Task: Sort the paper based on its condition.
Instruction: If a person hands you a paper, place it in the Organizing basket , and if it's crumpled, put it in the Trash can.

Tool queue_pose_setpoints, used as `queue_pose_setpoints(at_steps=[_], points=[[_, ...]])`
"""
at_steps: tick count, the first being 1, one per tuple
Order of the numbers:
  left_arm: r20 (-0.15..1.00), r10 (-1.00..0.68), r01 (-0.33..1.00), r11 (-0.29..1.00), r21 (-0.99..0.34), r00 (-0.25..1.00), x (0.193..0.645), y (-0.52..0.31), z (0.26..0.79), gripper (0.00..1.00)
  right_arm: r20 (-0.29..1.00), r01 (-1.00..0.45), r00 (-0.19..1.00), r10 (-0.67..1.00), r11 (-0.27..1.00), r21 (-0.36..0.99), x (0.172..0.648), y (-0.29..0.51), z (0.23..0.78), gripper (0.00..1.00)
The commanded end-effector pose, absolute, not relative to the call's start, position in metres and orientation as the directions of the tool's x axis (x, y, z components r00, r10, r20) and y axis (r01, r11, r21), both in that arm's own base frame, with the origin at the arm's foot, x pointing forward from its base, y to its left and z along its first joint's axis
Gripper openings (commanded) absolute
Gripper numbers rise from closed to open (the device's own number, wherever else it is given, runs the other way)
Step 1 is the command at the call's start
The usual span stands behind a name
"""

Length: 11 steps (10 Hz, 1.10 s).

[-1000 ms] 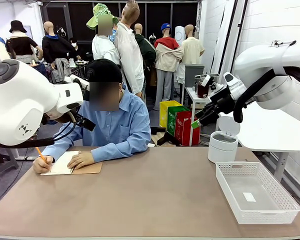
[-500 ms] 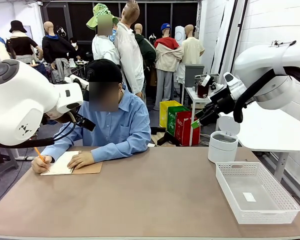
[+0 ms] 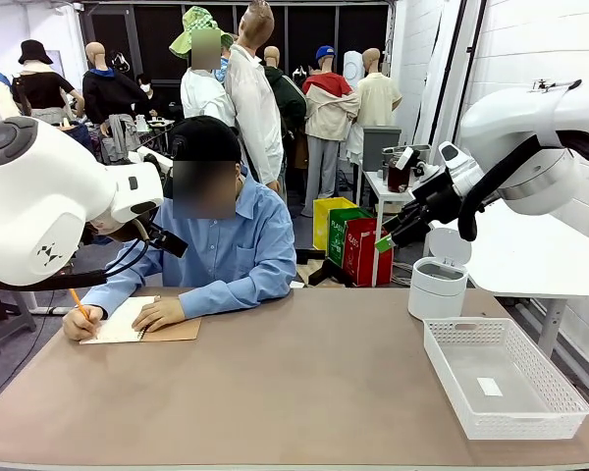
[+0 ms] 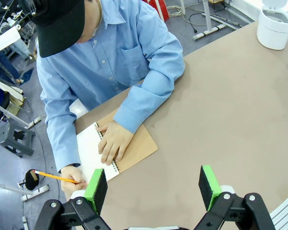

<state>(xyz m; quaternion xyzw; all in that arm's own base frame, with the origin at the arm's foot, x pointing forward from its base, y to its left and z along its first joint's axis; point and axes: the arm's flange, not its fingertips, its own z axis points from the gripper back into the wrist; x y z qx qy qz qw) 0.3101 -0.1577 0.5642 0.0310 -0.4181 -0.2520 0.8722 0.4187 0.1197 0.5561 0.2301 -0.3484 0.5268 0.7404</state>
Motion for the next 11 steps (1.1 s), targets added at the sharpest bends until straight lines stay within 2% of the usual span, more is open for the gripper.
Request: queue_pose_setpoints(at_steps=[1,11], points=[[0.712,-0.478,0.415,0.866,0.281,0.515,0.3104,-0.1572,0.5633,1.00,0.760,-0.942,0.195,0.620,0.333,-0.030,0.4188,0.1192,0.5562,1.00],[0.712,-0.478,0.415,0.866,0.281,0.515,0.3104,-0.1572,0.5633,1.00,0.760,-0.942,0.195,0.620,0.333,-0.030,0.4188,0.1192,0.5562,1.00]])
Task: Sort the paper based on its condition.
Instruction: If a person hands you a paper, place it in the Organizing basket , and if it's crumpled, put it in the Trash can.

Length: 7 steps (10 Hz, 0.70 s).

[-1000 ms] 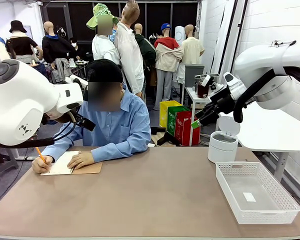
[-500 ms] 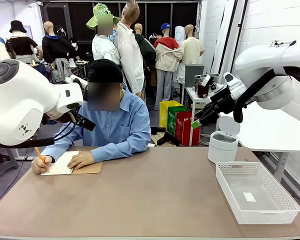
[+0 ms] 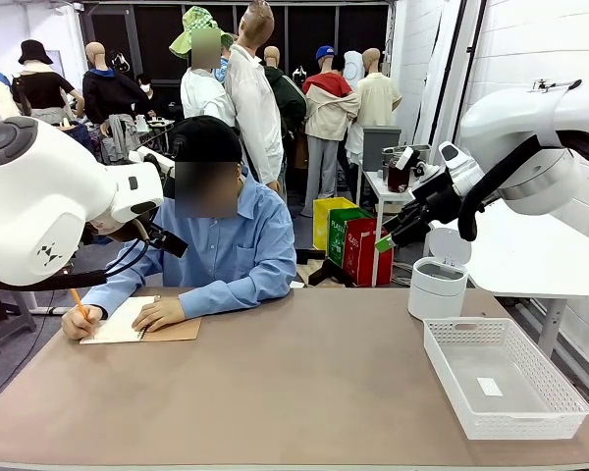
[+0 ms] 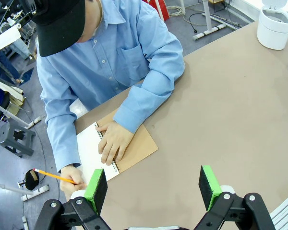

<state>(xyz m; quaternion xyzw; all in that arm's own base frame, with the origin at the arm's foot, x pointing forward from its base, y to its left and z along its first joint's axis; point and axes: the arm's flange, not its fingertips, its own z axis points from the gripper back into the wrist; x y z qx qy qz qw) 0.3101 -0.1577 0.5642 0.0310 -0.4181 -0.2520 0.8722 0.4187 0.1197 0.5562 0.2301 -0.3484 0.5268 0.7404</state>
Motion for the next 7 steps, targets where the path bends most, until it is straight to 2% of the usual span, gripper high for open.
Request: queue_pose_setpoints(at_steps=[1,7], points=[[0.712,-0.478,0.415,0.866,0.281,0.515,0.3104,-0.1572,0.5633,1.00,0.760,-0.942,0.195,0.620,0.333,-0.030,0.4188,0.1192,0.5562,1.00],[0.712,-0.478,0.415,0.866,0.281,0.515,0.3104,-0.1572,0.5633,1.00,0.760,-0.942,0.195,0.620,0.333,-0.030,0.4188,0.1192,0.5562,1.00]])
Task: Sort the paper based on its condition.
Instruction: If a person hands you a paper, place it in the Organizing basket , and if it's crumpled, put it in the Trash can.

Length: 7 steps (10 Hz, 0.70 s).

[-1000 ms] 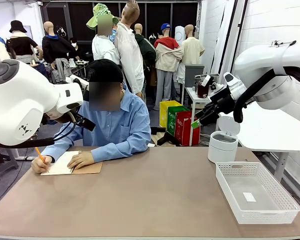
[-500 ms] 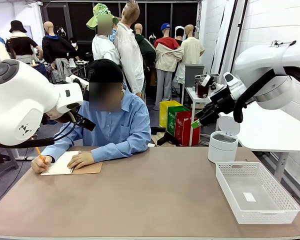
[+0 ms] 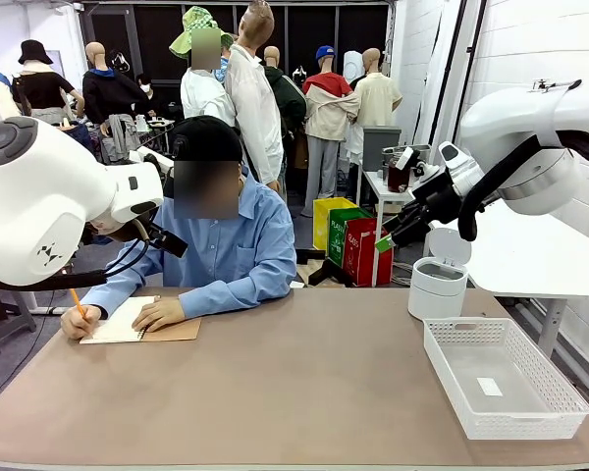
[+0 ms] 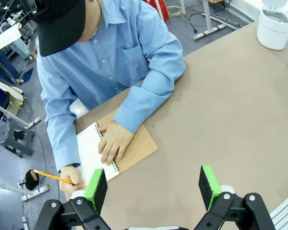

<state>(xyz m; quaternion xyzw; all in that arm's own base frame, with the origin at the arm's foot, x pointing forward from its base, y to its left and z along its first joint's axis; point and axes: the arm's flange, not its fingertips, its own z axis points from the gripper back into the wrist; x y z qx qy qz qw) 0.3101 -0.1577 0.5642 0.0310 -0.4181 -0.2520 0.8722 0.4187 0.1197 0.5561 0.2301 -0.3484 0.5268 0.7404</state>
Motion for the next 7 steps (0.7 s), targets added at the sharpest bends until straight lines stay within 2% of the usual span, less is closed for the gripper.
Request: queue_pose_setpoints(at_steps=[1,7], points=[[0.712,-0.478,0.415,0.866,0.281,0.515,0.3104,-0.1572,0.5633,1.00,0.760,-0.942,0.195,0.620,0.333,-0.030,0.4188,0.1192,0.5562,1.00],[0.712,-0.478,0.415,0.866,0.281,0.515,0.3104,-0.1572,0.5633,1.00,0.760,-0.942,0.195,0.620,0.333,-0.030,0.4188,0.1192,0.5562,1.00]])
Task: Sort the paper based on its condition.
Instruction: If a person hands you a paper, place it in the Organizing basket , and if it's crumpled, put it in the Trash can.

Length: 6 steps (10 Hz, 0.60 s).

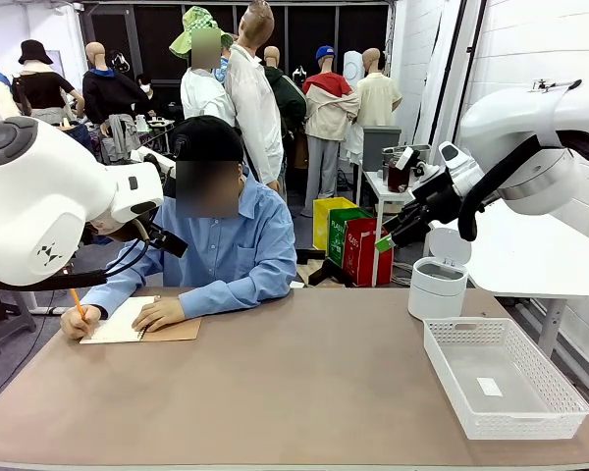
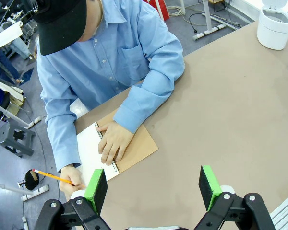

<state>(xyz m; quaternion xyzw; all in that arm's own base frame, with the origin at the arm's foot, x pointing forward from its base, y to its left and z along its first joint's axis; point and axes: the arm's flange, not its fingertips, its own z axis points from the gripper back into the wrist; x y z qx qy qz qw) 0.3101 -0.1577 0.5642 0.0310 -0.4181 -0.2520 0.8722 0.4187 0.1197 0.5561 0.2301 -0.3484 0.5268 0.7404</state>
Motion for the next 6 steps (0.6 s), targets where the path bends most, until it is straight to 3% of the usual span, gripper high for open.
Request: queue_pose_setpoints(at_steps=[1,6], points=[[0.712,-0.478,0.415,0.866,0.281,0.515,0.3104,-0.1572,0.5633,1.00,0.760,-0.942,0.195,0.620,0.333,-0.030,0.4188,0.1192,0.5562,1.00],[0.712,-0.478,0.415,0.866,0.281,0.515,0.3104,-0.1572,0.5633,1.00,0.760,-0.942,0.195,0.620,0.333,-0.030,0.4188,0.1192,0.5562,1.00]])
